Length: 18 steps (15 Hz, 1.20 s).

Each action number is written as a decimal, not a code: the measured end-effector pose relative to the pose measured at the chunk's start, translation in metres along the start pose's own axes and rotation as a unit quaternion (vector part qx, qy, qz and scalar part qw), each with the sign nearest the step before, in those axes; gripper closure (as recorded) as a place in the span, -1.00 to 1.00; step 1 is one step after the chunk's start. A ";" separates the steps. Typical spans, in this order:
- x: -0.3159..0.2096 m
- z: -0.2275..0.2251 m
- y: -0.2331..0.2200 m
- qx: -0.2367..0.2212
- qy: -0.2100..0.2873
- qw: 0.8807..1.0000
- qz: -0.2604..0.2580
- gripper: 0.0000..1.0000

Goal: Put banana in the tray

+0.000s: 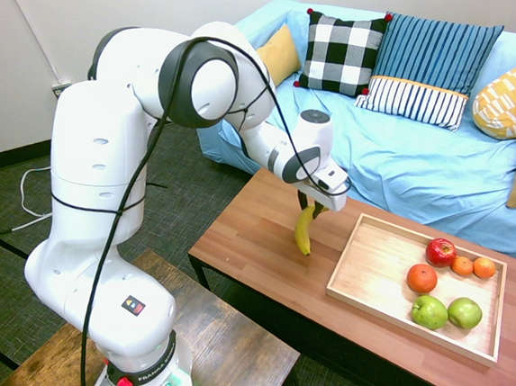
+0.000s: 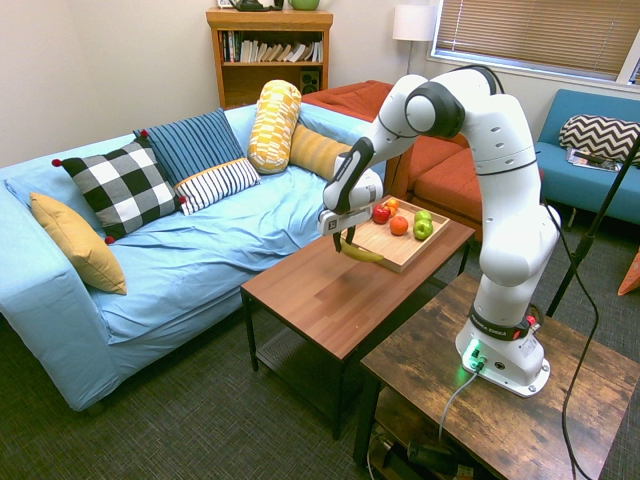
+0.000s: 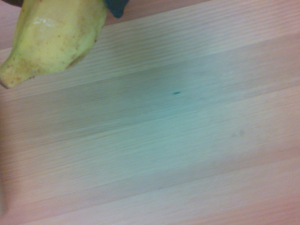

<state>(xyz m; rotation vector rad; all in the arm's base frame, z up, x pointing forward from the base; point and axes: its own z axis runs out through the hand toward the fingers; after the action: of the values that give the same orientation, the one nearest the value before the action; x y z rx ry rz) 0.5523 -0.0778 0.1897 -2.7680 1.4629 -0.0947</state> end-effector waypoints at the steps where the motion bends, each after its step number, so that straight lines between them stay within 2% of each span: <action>1: 0.015 -0.005 0.011 0.001 0.006 1.000 0.009 1.00; 6: 0.086 -0.010 0.055 0.008 0.025 0.998 0.053 1.00; 10: 0.134 0.016 0.071 0.007 0.031 0.996 0.088 1.00; 18: 0.170 0.076 0.079 -0.001 0.028 0.991 0.128 1.00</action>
<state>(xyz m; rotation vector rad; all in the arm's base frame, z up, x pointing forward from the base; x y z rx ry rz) 0.5869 -0.2645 0.1189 -2.5718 1.8157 -0.1675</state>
